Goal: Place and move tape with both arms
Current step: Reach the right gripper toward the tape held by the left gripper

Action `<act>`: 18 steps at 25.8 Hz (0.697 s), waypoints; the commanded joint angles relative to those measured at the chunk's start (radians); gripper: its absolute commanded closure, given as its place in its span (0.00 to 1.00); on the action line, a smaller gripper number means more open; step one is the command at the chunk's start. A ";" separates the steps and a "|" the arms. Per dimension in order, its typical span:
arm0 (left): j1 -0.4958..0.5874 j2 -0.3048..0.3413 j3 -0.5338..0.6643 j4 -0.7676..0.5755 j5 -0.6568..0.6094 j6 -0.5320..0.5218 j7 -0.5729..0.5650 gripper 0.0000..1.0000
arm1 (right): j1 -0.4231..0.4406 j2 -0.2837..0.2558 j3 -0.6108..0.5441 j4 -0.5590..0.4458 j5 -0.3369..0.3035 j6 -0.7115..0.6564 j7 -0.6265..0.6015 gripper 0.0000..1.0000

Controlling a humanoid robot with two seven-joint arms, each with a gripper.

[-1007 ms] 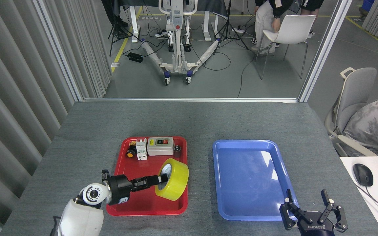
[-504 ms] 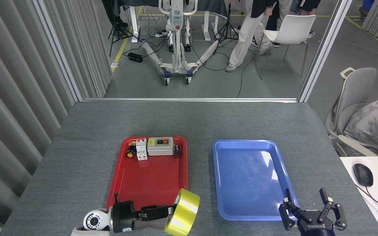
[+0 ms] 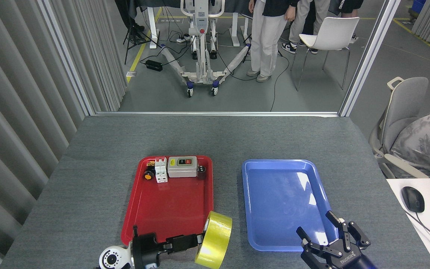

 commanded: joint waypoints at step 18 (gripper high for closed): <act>0.010 -0.001 0.012 0.009 0.011 -0.009 0.019 1.00 | -0.421 -0.089 0.569 0.052 -0.014 -0.036 -0.045 0.14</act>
